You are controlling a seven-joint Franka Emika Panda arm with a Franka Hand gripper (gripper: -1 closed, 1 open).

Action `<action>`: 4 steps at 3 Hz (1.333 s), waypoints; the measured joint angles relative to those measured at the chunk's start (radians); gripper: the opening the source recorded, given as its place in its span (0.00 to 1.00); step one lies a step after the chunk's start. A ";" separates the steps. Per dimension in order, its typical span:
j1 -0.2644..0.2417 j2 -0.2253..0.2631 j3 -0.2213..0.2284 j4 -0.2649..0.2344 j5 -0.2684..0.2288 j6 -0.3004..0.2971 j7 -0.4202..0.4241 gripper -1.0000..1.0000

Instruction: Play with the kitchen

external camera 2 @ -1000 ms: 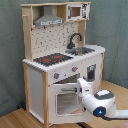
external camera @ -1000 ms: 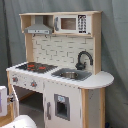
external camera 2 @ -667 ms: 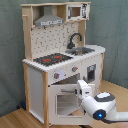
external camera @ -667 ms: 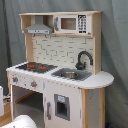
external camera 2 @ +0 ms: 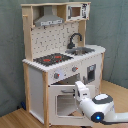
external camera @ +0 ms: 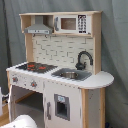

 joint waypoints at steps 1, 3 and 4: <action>-0.019 0.000 0.004 0.020 -0.002 0.002 0.000 1.00; -0.130 0.004 0.015 0.191 -0.051 0.002 0.000 1.00; -0.130 0.022 -0.035 0.239 -0.129 0.003 -0.020 1.00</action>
